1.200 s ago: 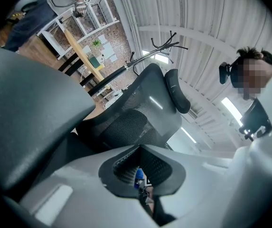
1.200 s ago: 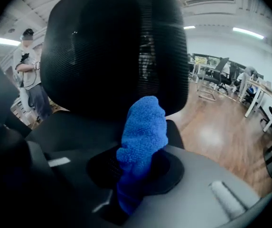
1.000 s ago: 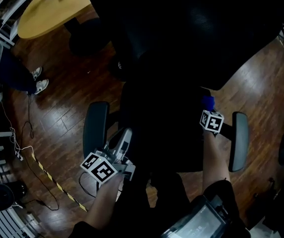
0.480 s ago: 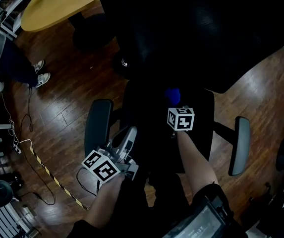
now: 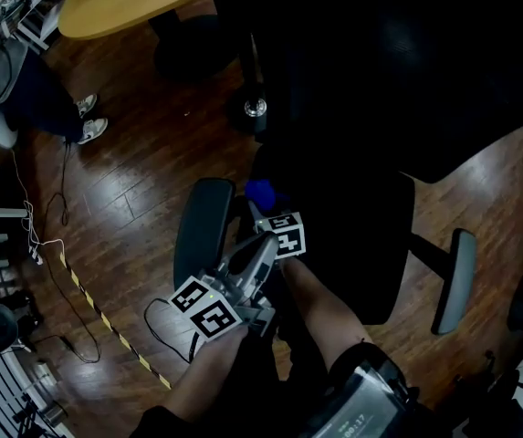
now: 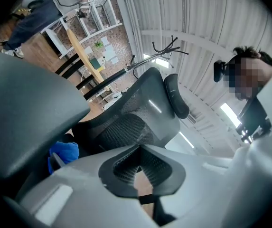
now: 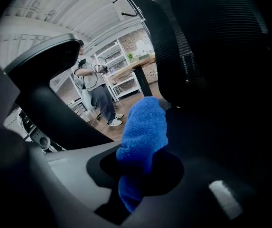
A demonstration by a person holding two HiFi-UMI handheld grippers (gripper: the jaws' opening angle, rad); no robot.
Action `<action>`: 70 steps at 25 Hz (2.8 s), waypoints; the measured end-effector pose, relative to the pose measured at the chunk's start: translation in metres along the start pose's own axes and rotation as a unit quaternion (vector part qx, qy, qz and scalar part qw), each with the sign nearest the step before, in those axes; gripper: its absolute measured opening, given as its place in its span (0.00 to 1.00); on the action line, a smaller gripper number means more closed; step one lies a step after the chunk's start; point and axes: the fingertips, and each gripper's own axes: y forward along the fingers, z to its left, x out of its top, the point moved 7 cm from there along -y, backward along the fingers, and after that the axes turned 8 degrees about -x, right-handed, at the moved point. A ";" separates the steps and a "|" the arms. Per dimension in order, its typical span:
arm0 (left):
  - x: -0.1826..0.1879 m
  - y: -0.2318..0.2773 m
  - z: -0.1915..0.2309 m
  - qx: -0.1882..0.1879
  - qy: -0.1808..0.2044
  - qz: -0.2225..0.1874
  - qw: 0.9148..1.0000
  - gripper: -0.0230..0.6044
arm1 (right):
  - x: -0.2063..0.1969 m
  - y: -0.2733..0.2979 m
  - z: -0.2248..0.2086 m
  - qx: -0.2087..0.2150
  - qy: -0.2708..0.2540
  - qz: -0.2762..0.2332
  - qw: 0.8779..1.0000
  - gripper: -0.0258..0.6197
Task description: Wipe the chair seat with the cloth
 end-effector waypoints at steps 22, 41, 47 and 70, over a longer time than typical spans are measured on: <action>-0.011 -0.012 0.006 0.022 0.012 0.030 0.999 0.03 | -0.078 -0.214 -0.283 -0.330 0.071 0.034 0.941 0.16; -0.011 -0.004 -0.014 0.000 0.010 0.019 1.000 0.03 | -0.017 -0.056 -0.027 -0.043 0.018 -0.003 0.999 0.16; -0.008 -0.013 -0.009 0.019 0.011 0.012 1.000 0.03 | -0.048 -0.033 0.013 0.000 -0.001 0.022 1.000 0.16; -0.004 -0.023 -0.002 0.033 0.017 0.014 0.999 0.03 | -0.119 -0.253 -0.258 -0.309 0.060 0.030 0.949 0.16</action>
